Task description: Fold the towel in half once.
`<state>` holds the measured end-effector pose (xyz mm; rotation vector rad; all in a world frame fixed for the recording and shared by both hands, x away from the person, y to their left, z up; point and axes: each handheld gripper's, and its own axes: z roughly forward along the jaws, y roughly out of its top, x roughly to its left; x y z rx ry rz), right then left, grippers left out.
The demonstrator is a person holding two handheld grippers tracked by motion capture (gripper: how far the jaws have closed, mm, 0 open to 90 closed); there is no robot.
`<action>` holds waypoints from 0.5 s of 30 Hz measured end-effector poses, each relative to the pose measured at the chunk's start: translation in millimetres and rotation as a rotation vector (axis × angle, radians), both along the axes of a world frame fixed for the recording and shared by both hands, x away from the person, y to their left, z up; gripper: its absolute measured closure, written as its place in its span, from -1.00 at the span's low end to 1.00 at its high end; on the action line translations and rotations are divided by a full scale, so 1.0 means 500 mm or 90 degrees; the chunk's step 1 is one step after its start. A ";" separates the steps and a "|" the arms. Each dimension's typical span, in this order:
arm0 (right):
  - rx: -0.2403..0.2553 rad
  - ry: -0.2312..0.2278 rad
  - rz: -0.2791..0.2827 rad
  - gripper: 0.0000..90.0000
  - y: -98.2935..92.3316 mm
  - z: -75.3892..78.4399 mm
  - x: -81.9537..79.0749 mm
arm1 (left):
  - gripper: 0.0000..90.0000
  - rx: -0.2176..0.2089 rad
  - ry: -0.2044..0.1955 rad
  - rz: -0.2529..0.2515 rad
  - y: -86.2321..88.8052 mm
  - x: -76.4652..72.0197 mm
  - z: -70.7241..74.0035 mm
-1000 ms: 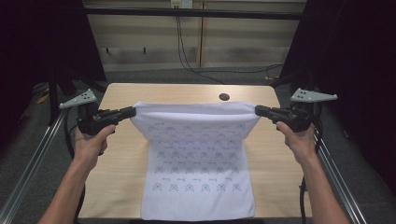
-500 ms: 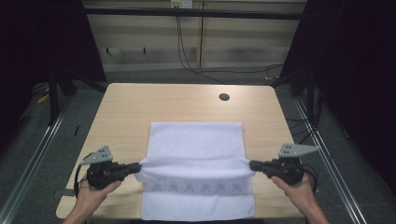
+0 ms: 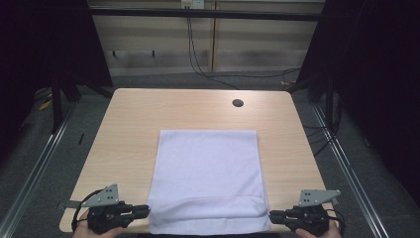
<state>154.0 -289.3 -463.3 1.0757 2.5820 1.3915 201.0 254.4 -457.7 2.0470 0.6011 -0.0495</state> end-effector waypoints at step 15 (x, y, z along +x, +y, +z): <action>-0.055 0.068 -0.011 0.56 0.072 -0.051 0.145 | 0.57 0.047 0.042 0.013 -0.065 0.116 -0.030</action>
